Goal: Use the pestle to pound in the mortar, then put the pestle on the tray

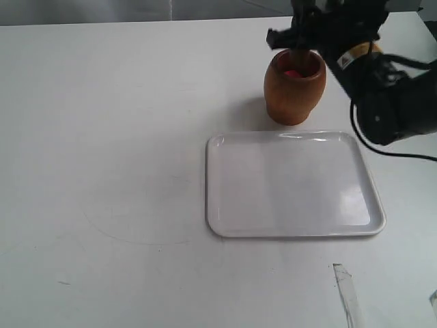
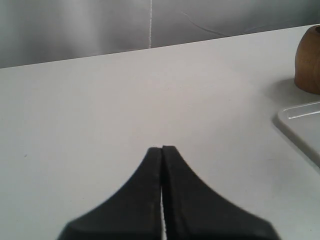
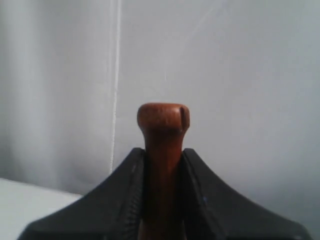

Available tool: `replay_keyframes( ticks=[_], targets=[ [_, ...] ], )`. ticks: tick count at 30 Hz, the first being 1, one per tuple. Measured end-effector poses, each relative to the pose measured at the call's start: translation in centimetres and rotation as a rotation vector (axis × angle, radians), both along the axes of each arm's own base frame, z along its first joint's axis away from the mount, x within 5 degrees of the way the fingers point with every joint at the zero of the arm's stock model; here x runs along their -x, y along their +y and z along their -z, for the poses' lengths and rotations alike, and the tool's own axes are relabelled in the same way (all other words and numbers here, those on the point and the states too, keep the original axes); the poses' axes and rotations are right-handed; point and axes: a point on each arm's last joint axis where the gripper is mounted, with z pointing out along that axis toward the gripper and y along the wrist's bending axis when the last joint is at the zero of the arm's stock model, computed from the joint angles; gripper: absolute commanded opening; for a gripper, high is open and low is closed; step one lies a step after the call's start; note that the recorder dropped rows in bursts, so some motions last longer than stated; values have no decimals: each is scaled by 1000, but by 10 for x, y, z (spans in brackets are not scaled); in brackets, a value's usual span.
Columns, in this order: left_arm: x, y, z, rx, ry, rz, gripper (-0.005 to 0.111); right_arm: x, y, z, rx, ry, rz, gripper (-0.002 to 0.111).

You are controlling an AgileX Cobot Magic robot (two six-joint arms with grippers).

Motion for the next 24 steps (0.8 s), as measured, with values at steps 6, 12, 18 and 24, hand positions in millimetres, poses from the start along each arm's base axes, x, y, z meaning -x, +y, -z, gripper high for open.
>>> replay_keyframes(
  ticks=[6, 12, 18, 24],
  targets=[
    [0, 0, 0, 0, 0, 0, 0, 26, -10, -91, -85, -221, -35, 0],
    [0, 0, 0, 0, 0, 0, 0, 29, -12, -103, -77, -215, -34, 0],
    [0, 0, 0, 0, 0, 0, 0, 6, 1, -37, 23, -28, -38, 0],
    [0, 0, 0, 0, 0, 0, 0, -8, 6, 42, 116, 181, -18, 0]
  ],
)
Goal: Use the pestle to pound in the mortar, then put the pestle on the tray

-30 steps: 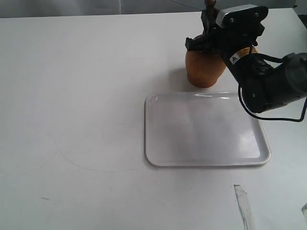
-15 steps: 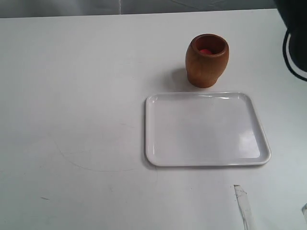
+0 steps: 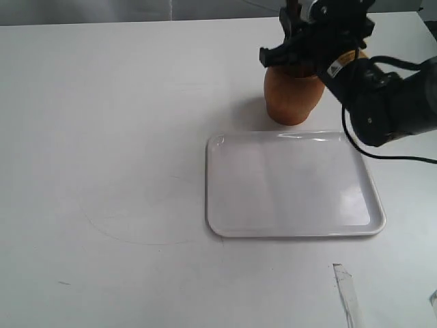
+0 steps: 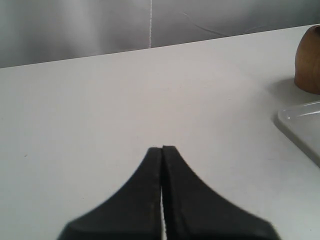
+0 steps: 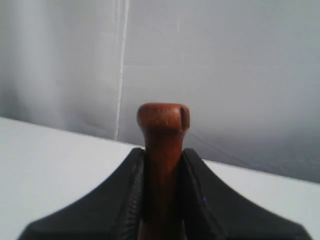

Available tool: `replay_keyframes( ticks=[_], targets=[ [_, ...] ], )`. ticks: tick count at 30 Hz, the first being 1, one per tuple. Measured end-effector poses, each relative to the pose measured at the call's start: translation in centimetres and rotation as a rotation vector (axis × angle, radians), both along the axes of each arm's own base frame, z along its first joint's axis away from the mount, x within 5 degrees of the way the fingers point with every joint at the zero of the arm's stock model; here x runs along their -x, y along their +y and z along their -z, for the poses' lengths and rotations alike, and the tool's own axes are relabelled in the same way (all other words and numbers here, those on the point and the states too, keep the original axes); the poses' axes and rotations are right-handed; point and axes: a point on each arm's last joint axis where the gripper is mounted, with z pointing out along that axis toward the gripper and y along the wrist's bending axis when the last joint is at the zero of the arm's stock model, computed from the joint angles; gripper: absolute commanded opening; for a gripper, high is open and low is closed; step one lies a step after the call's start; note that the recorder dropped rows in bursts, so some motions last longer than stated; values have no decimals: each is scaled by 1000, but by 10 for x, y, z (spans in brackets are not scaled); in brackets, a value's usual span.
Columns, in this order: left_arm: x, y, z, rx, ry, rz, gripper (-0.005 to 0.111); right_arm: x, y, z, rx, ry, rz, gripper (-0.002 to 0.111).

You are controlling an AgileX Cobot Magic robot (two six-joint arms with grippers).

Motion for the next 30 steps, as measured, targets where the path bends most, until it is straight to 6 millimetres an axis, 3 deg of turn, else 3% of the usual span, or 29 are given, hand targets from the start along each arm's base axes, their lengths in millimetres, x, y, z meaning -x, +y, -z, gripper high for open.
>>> replay_keyframes(
  ticks=[7, 11, 16, 19, 22, 26, 29, 30],
  targets=[
    [0, 0, 0, 0, 0, 0, 0, -4, 1, 10, -19, -27, 11, 0],
    [0, 0, 0, 0, 0, 0, 0, -2, 0, -5, -28, -41, 12, 0],
    [0, 0, 0, 0, 0, 0, 0, 12, -7, -80, -106, -183, 6, 0],
    [0, 0, 0, 0, 0, 0, 0, 32, -12, -128, -83, -244, -51, 0],
    [0, 0, 0, 0, 0, 0, 0, 53, -15, -154, 21, -234, -131, 0],
    [0, 0, 0, 0, 0, 0, 0, 76, -14, -159, 175, -97, -194, 0],
    [0, 0, 0, 0, 0, 0, 0, 87, -7, -144, 295, 45, -216, 0],
    [0, 0, 0, 0, 0, 0, 0, 90, -1, -128, 379, 150, -230, 0]
  ],
)
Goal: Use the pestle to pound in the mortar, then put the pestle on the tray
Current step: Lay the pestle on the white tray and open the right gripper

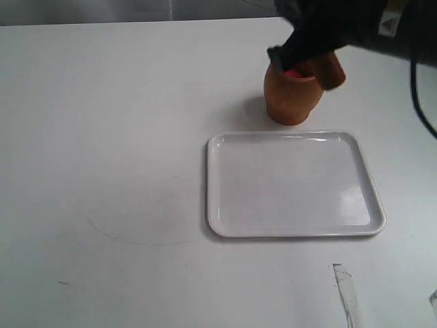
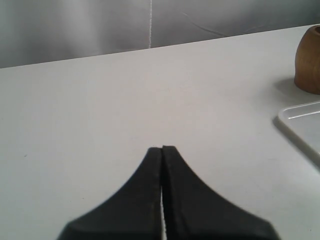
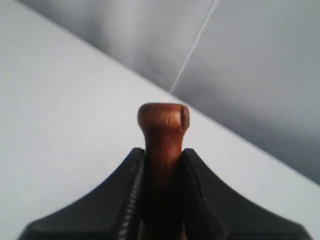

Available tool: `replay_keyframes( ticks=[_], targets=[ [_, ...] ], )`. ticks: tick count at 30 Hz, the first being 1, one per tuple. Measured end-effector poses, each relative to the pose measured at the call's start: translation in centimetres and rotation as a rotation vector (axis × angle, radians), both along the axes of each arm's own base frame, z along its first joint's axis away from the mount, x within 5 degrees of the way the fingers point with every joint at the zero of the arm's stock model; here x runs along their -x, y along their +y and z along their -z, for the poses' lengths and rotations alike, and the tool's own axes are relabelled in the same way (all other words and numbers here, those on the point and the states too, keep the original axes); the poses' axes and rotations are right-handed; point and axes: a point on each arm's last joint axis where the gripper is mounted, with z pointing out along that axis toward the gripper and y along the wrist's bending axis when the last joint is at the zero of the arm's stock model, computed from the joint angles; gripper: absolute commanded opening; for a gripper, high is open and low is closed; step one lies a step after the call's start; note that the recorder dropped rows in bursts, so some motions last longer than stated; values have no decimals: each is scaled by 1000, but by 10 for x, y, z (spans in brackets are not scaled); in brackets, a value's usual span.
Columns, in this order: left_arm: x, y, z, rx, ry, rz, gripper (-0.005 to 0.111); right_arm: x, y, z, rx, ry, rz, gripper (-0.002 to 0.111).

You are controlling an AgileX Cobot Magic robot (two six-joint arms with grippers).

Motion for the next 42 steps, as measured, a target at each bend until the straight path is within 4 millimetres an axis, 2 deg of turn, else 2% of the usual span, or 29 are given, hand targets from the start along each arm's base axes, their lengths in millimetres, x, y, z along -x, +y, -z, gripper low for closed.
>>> replay_keyframes(
  ticks=[1, 2, 3, 4, 5, 6, 7, 10, 13, 17, 24, 26, 28, 31, 34, 37, 38, 42],
  targets=[
    [0, 0, 0, 0, 0, 0, 0, 0, 2, 7, 35, 34, -1, 0],
    [0, 0, 0, 0, 0, 0, 0, -1, 8, 28, 113, 120, 3, 0],
    [0, 0, 0, 0, 0, 0, 0, -3, 10, 41, 152, 164, 7, 0],
    [0, 0, 0, 0, 0, 0, 0, -8, 13, 66, 218, 252, 22, 0],
    [0, 0, 0, 0, 0, 0, 0, -10, 14, 77, 243, 286, 28, 0],
    [0, 0, 0, 0, 0, 0, 0, -13, 16, 102, 294, 365, 40, 0],
    [0, 0, 0, 0, 0, 0, 0, -14, 17, 118, 321, 412, 48, 0],
    [0, 0, 0, 0, 0, 0, 0, -16, 18, 153, 381, 507, 60, 0],
    [0, 0, 0, 0, 0, 0, 0, -15, 18, 170, 398, 560, 75, 0],
    [0, 0, 0, 0, 0, 0, 0, -16, 20, 172, 373, 570, 88, 4],
    [0, 0, 0, 0, 0, 0, 0, -17, 21, 172, 355, 574, 96, 42],
    [0, 0, 0, 0, 0, 0, 0, -16, 20, 168, 351, 572, 100, 49],
    [0, 0, 0, 0, 0, 0, 0, -16, 19, 157, 335, 552, 100, 50],
    [0, 0, 0, 0, 0, 0, 0, -14, 18, 123, 267, 475, 96, 48],
    [0, 0, 0, 0, 0, 0, 0, -8, 14, 81, 181, 376, 90, 32],
    [0, 0, 0, 0, 0, 0, 0, 3, 4, 34, 96, 249, 73, 4],
    [0, 0, 0, 0, 0, 0, 0, 9, -1, 17, 65, 199, 66, 0],
    [0, 0, 0, 0, 0, 0, 0, 42, -27, -49, -66, -3, 46, 0]
  ],
)
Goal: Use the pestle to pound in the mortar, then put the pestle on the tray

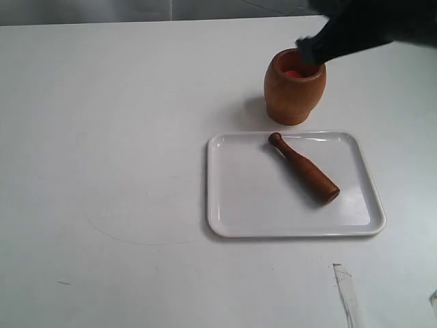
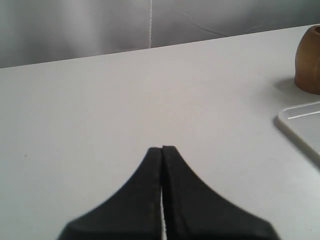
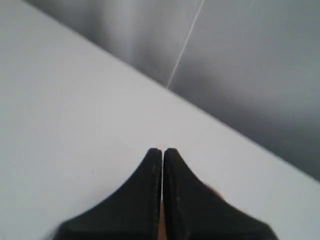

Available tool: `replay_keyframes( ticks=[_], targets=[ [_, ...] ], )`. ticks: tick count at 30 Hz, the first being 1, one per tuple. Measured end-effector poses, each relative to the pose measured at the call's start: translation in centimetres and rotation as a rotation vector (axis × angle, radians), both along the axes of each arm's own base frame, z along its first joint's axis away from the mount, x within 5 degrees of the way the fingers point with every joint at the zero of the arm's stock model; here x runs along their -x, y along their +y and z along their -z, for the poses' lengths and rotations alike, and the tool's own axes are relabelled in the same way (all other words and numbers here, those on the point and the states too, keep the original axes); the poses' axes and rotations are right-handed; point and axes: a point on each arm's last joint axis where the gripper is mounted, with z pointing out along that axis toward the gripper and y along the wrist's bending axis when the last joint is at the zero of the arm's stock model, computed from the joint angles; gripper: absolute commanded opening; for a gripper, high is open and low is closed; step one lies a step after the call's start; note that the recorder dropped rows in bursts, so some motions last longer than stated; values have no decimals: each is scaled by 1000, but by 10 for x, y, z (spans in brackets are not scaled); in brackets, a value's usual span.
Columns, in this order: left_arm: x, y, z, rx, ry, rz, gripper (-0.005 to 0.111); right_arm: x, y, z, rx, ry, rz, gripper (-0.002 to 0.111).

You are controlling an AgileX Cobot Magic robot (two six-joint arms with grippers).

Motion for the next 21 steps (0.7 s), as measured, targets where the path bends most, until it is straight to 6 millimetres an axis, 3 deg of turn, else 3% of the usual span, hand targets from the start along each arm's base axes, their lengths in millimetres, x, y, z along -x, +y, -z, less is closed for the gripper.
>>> replay_keyframes(
  ticks=[4, 8, 14, 21],
  targets=[
    [0, 0, 0, 0, 0, 0, 0, 40, -31, -41, -126, -166, -6, 0],
    [0, 0, 0, 0, 0, 0, 0, 88, -69, -55, -242, -315, -14, 0],
    [0, 0, 0, 0, 0, 0, 0, 131, -102, -20, -335, -356, -15, 0],
    [0, 0, 0, 0, 0, 0, 0, 143, -109, 37, -512, -134, 7, 0]
  ],
)
